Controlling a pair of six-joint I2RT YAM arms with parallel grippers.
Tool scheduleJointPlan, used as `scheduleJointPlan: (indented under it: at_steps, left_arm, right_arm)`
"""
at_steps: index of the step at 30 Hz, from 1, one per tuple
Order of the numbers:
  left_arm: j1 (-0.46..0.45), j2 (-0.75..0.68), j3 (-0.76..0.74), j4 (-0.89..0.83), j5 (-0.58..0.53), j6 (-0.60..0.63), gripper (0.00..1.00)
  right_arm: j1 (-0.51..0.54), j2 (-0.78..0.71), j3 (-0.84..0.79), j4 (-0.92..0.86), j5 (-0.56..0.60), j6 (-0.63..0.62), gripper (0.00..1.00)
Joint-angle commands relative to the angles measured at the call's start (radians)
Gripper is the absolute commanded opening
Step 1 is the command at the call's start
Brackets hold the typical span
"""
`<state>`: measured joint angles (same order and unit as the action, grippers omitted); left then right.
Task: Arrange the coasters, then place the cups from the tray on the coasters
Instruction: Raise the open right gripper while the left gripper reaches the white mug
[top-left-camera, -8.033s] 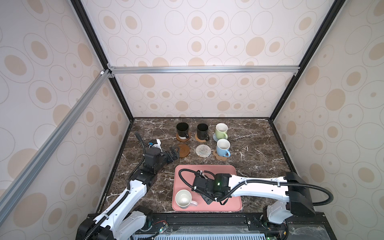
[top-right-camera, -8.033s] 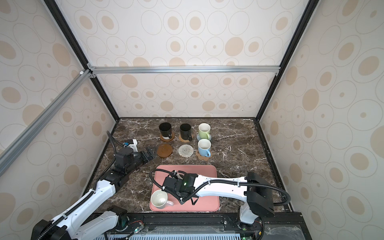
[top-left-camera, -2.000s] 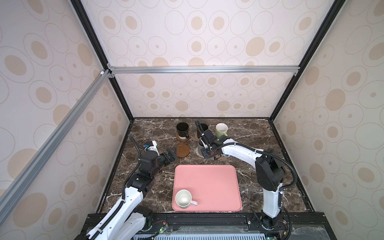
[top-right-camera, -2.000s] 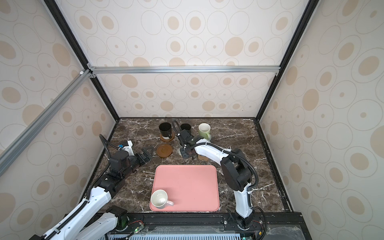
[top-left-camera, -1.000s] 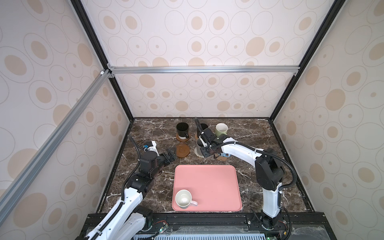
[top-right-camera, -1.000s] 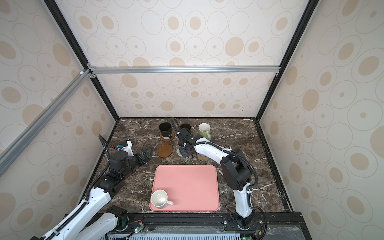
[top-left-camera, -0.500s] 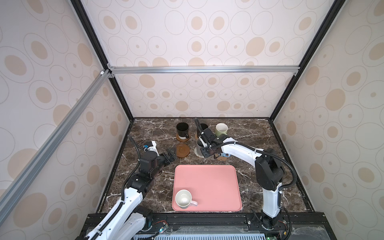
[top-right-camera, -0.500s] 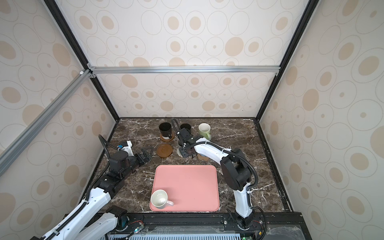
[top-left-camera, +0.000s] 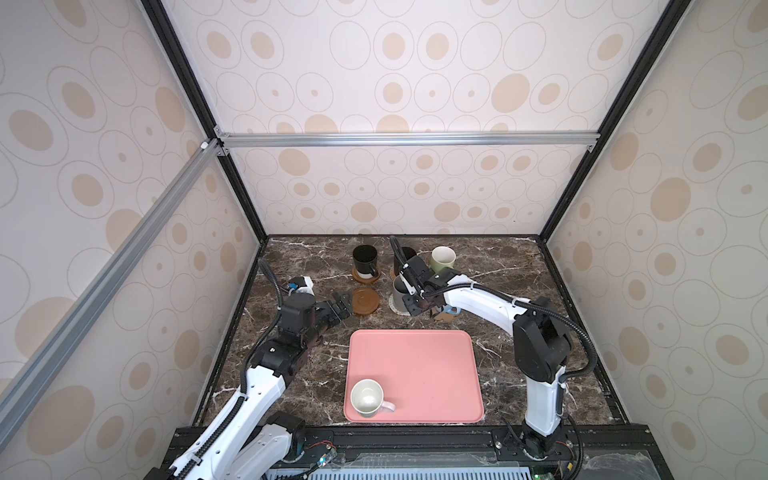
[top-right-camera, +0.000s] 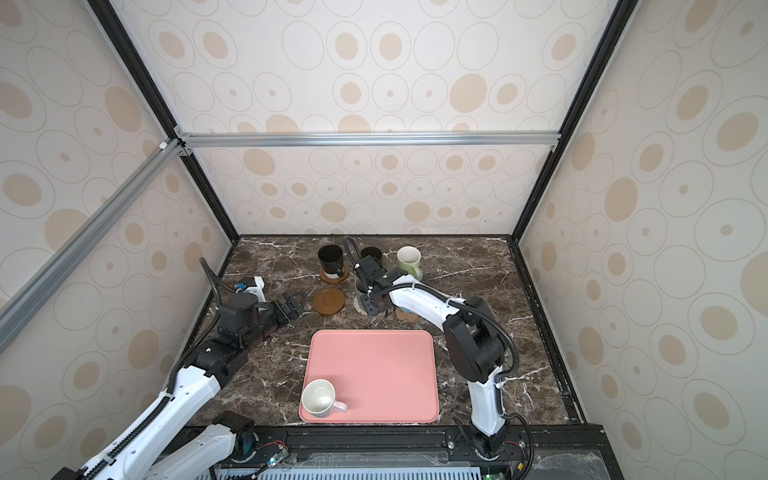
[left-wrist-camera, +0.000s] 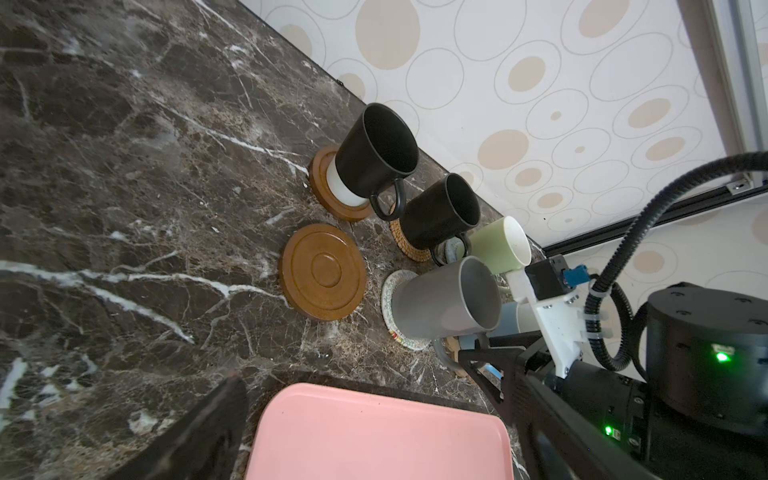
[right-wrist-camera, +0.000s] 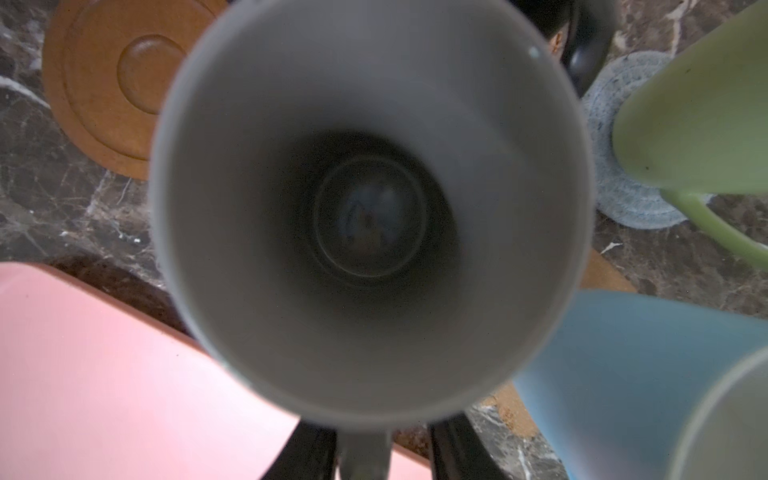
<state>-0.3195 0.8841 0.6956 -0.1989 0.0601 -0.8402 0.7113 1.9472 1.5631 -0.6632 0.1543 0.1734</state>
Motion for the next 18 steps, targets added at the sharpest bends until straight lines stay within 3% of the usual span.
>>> scheduleJointPlan:
  at_steps: [1,6,10,18]
  left_arm:
    - [0.007,0.026,0.109,-0.128,-0.019,0.050,1.00]
    - [-0.015,0.050,0.192,-0.215,-0.016,0.042,0.96]
    - [-0.085,0.065,0.268,-0.317,-0.061,0.015,0.94]
    - [-0.382,0.111,0.412,-0.575,-0.213,-0.189,0.90]
  right_arm:
    - [-0.002,-0.080,0.017,-0.031,0.007,-0.012,0.39]
    - [-0.002,-0.154,-0.008,-0.038,0.007,-0.022,0.41]
    - [-0.001,-0.225,-0.029,-0.036,0.017,-0.034,0.42]
    - [-0.017,-0.346,-0.064,-0.038,0.028,-0.051,0.43]
